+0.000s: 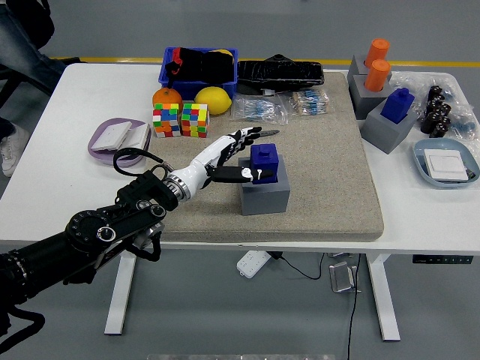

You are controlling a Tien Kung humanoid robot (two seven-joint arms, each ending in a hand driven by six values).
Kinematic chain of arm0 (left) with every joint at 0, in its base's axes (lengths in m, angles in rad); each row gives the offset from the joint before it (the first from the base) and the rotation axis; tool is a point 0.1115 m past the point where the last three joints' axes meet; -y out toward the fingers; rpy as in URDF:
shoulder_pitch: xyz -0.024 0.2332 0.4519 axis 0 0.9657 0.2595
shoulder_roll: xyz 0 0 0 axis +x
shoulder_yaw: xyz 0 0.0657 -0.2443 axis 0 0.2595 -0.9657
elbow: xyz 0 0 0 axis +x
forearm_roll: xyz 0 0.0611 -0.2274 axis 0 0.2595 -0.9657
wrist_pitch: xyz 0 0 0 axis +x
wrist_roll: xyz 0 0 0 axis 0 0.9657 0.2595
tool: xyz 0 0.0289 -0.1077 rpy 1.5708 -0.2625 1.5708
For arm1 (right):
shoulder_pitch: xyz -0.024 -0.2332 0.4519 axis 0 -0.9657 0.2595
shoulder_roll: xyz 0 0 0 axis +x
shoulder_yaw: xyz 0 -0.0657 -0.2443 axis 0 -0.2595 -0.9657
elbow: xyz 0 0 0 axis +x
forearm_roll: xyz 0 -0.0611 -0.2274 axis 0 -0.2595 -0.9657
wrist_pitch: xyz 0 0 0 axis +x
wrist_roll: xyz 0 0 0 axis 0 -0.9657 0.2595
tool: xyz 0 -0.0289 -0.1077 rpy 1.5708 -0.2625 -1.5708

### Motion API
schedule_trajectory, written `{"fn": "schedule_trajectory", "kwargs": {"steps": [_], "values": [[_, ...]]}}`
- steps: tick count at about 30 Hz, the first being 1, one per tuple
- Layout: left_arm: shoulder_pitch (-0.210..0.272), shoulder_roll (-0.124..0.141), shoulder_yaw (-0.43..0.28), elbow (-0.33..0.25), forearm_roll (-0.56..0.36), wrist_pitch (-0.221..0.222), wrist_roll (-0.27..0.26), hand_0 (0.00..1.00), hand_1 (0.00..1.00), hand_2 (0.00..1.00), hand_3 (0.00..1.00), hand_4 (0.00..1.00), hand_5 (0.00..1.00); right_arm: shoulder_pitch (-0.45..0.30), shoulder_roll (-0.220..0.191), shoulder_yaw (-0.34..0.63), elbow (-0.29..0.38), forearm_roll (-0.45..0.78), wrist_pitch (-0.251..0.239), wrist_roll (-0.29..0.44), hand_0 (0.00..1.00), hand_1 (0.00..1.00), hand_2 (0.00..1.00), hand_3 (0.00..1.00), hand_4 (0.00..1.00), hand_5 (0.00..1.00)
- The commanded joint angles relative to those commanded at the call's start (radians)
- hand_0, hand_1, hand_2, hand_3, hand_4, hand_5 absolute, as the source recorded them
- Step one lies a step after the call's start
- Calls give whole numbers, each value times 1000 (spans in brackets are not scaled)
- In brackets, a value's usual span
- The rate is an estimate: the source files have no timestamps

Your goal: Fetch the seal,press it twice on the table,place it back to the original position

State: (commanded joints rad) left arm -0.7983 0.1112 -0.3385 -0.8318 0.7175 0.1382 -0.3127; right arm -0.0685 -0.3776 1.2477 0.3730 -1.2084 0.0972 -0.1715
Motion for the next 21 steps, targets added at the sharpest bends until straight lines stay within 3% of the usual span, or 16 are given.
{"fn": "schedule_trajectory", "kwargs": {"steps": [1, 2, 5, 6, 9, 13, 14, 19, 20, 21], "values": [[1, 1, -5, 1, 0, 2, -3, 998, 998, 998, 998, 998, 473, 0, 0, 0, 0, 0, 0, 0, 928, 740, 731, 721, 805, 342], [2, 2, -15, 2, 1, 9, -12, 998, 998, 998, 998, 998, 594, -2, 0, 0, 0, -1, 0, 0, 928, 739, 731, 721, 807, 343], [6, 8, -41, 6, 1, 20, -27, 998, 998, 998, 998, 998, 594, -2, 1, 1, 0, -1, 1, 0, 928, 739, 731, 721, 807, 343], [12, 14, -76, 10, 6, 23, -34, 998, 998, 998, 998, 998, 647, -4, 4, 5, -1, -2, 1, 0, 928, 739, 732, 721, 808, 343], [13, 15, -80, 10, 7, 23, -35, 998, 998, 998, 998, 998, 647, -4, 4, 5, -1, -2, 2, 0, 928, 739, 732, 721, 808, 343], [28, 35, -147, 17, 33, 16, -23, 998, 998, 998, 998, 998, 647, -4, 7, 11, -1, -5, 2, -1, 928, 739, 732, 721, 808, 343], [30, 42, -161, 19, 43, 16, -20, 998, 998, 998, 998, 998, 710, -4, 7, 13, -1, -6, 1, -1, 930, 739, 732, 719, 810, 342], [35, 78, -195, 27, 77, 30, -1, 998, 998, 998, 998, 998, 710, -5, 6, 17, -4, -6, 2, -1, 930, 739, 732, 719, 810, 342], [36, 84, -199, 29, 83, 37, -3, 998, 998, 998, 998, 998, 609, -6, 7, 18, -4, -6, 2, -1, 930, 739, 732, 720, 811, 343], [36, 94, -210, 33, 92, 48, -7, 998, 998, 998, 998, 998, 609, -6, 7, 19, -4, -6, 3, -1, 930, 739, 732, 720, 811, 343]]}}
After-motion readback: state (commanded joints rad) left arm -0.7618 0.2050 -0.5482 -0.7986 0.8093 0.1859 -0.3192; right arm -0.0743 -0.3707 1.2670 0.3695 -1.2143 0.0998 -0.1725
